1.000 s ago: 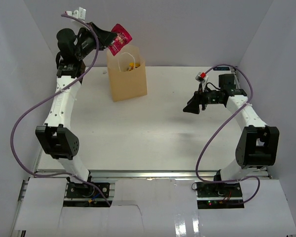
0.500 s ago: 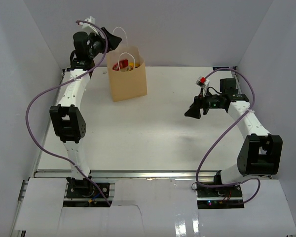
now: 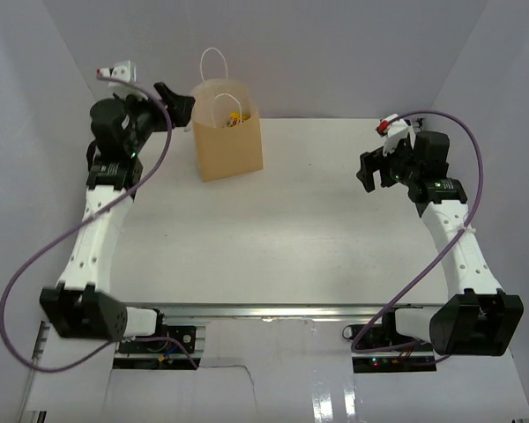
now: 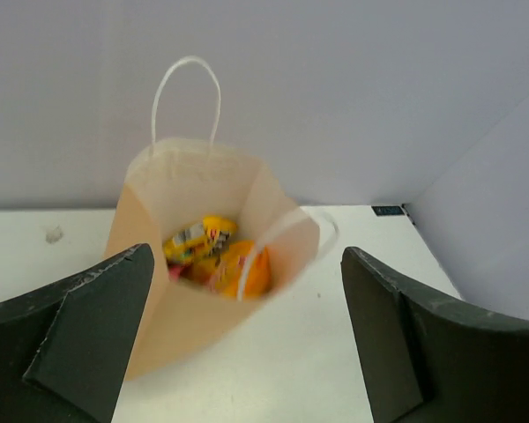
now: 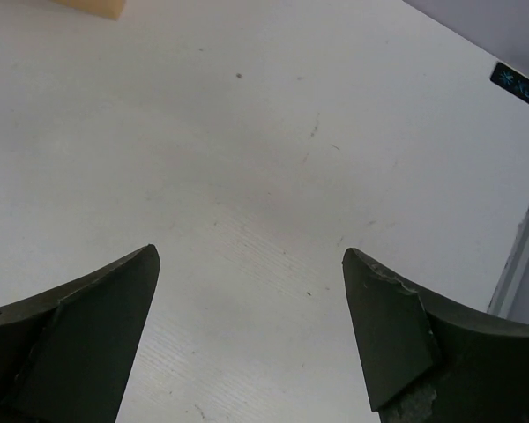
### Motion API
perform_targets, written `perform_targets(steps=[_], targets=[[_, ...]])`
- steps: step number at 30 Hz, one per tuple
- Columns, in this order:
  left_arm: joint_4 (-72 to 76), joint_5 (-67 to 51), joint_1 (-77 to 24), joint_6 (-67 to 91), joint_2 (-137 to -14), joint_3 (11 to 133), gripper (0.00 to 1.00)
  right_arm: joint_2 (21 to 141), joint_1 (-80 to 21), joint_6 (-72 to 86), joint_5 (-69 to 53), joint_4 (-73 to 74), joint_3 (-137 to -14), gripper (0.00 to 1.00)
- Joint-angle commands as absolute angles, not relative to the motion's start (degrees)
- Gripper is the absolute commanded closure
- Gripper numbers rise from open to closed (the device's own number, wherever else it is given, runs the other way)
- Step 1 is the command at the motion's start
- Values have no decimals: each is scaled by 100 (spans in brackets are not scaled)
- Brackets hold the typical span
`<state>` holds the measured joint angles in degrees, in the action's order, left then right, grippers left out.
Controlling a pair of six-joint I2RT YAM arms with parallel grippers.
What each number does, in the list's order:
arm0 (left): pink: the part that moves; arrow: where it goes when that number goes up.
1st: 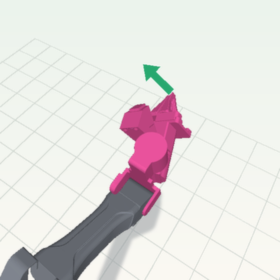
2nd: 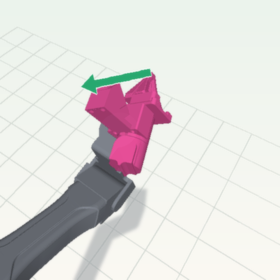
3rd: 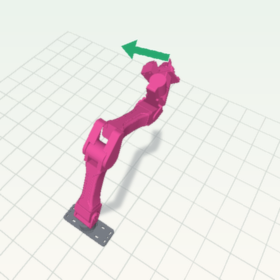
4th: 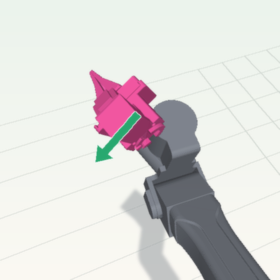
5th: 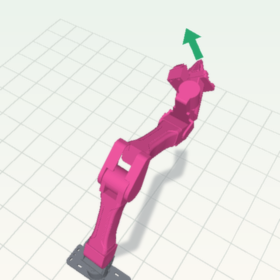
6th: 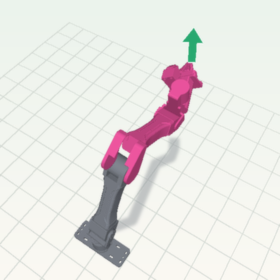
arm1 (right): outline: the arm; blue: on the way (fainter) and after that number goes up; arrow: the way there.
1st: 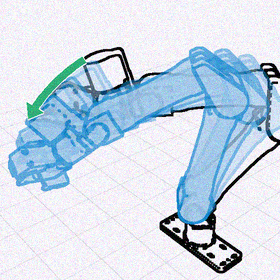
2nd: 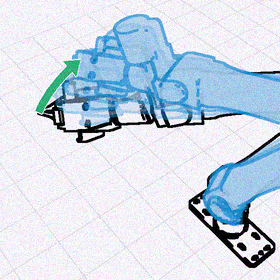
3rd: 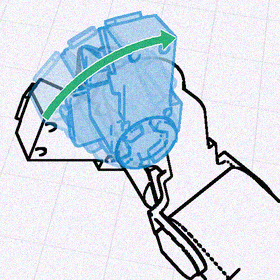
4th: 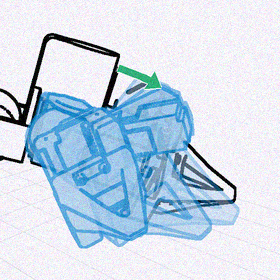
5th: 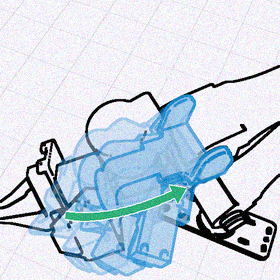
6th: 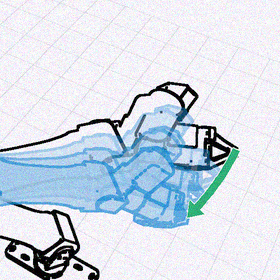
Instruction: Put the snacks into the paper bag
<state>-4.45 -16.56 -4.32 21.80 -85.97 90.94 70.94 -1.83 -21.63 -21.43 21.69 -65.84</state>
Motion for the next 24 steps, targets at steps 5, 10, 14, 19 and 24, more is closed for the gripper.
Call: perform_targets(steps=[5,10,14,19,24], targets=[[-894,-774,-396,1854,-4583,5259,2,6646,-70,-1301,-827,2276,-6654,10],[-1782,-553,-387,2030,-3044,4212,2,6153,-70,-1002,-493,2373,-6443,10],[-1951,-782,-395,2250,-2795,3991,2,5889,-70,-800,-273,2478,-6153,10],[-2013,-1107,-387,2460,-2821,3946,2,5546,-70,-826,-26,2479,-5872,10],[-2065,-1257,-387,2575,-2742,3911,2,5256,-70,-879,343,2461,-5608,10]])
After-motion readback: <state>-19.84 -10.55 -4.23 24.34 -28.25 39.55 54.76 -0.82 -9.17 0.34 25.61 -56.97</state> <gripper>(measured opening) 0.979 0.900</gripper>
